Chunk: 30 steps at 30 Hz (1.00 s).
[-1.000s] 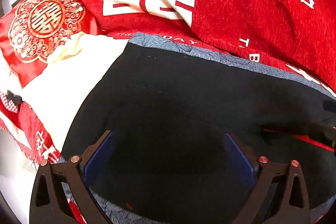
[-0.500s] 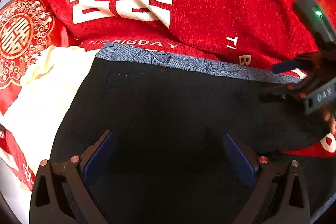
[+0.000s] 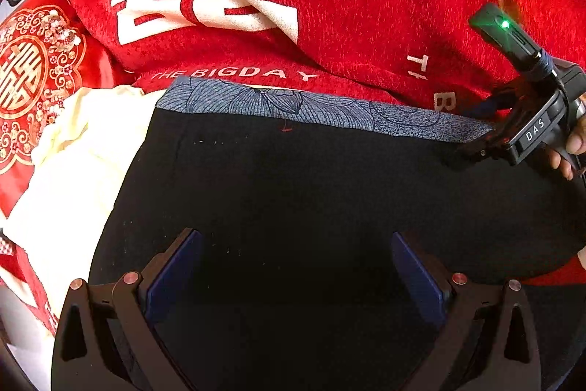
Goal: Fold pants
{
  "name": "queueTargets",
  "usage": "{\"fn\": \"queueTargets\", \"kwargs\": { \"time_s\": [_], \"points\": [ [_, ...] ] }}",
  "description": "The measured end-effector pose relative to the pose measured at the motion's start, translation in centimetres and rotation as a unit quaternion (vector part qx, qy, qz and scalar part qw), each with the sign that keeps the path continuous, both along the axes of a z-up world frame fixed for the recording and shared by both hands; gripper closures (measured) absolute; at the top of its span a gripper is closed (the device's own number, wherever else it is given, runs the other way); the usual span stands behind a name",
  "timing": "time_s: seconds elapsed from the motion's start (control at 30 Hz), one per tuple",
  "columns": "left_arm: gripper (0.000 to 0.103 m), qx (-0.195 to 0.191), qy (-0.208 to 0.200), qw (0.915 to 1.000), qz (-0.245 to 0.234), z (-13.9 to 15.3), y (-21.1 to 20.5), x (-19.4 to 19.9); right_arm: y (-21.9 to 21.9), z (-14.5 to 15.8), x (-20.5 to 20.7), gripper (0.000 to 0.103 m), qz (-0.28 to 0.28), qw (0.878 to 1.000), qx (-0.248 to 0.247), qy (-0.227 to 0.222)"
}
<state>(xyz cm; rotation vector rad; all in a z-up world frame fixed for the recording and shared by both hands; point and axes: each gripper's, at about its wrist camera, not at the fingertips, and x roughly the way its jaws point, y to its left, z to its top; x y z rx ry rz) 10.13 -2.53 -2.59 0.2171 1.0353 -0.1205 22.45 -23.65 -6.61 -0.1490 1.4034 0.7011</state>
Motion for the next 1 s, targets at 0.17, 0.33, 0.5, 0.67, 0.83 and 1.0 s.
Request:
{"fn": "queueTargets", "kwargs": {
  "time_s": [0.17, 0.33, 0.5, 0.67, 0.83, 1.0],
  "points": [
    [0.001, 0.005, 0.002, 1.0, -0.003, -0.3, -0.4, 0.1, -1.0, 0.5, -0.6, 0.0, 0.004, 0.999, 0.03, 0.008],
    [0.001, 0.002, 0.0, 1.0, -0.002, -0.2, -0.4, 0.1, -0.1, 0.9, -2.4, 0.013, 0.038, 0.999, 0.027, 0.007],
    [0.001, -0.002, 0.005, 1.0, 0.005, -0.1, -0.1, 0.1, 0.7, 1.3, -3.6, 0.027, 0.055, 0.998, 0.0, 0.003],
    [0.001, -0.03, 0.017, 0.999, 0.029, 0.4, 1.2, -0.1, 2.5, 3.2, -5.3, 0.086, 0.046, 0.998, -0.02, -0.039],
    [0.001, -0.09, 0.035, 0.9925, 0.076, 1.4, 4.2, -1.0, 3.4, 8.4, -12.3, 0.088, 0.026, 0.988, -0.039, -0.147],
    [0.001, -0.158, 0.039, 0.9825, 0.091, 3.7, 5.9, -2.3, 7.6, 12.6, -20.7, 0.088, 0.036, 0.952, -0.13, -0.275]
  ]
}}
